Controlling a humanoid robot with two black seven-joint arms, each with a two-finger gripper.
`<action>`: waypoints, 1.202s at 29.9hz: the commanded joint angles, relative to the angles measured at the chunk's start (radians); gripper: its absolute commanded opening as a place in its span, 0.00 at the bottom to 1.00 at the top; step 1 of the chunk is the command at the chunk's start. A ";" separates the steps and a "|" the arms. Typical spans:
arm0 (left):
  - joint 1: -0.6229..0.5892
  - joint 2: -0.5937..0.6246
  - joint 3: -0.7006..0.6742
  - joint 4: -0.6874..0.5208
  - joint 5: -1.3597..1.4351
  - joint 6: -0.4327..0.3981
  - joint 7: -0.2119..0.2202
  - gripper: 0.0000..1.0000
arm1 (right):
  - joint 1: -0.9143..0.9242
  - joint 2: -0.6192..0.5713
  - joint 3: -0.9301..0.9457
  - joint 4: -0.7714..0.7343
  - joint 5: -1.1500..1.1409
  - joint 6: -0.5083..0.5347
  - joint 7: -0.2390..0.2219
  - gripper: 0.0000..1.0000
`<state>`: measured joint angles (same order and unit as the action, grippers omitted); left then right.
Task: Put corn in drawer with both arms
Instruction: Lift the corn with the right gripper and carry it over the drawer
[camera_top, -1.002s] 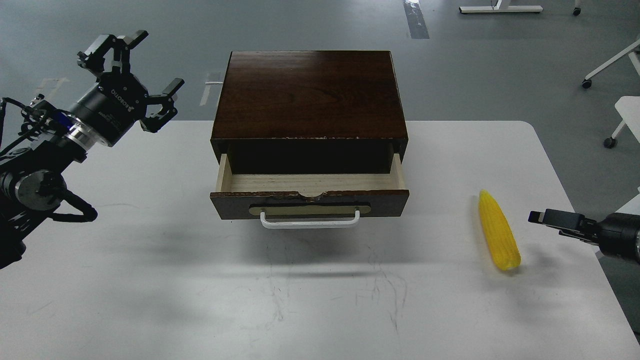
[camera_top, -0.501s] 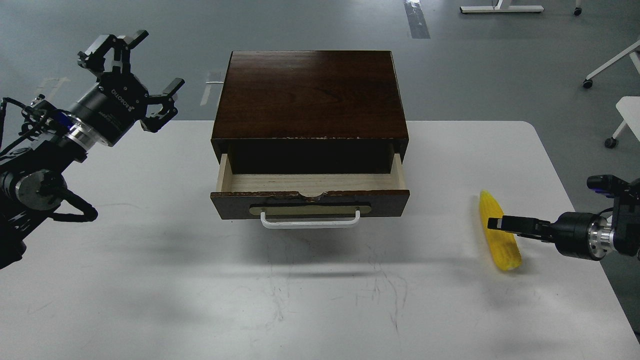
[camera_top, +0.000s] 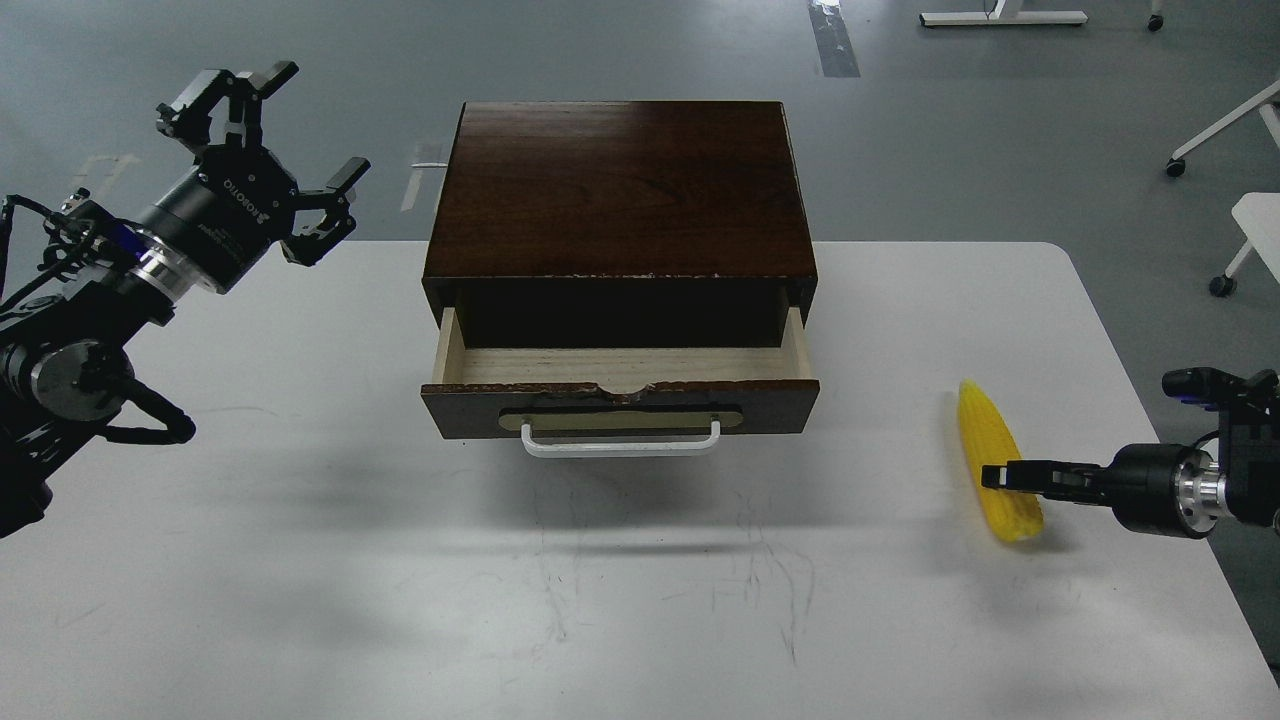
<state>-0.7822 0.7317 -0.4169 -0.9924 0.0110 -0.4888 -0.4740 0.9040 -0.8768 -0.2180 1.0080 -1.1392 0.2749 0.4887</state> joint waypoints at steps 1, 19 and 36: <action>0.000 0.000 0.000 0.000 0.001 0.000 0.002 0.98 | 0.054 -0.008 -0.001 0.026 -0.014 0.000 0.000 0.00; -0.002 -0.005 -0.003 0.000 0.001 0.000 0.002 0.98 | 0.869 0.154 -0.328 0.239 -0.048 0.004 0.000 0.00; -0.003 0.006 -0.008 -0.003 0.001 0.000 0.002 0.99 | 1.079 0.619 -0.563 0.242 -0.246 -0.256 0.000 0.00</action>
<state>-0.7856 0.7378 -0.4248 -0.9942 0.0122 -0.4886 -0.4724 1.9686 -0.2971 -0.7520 1.2516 -1.3338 0.0839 0.4889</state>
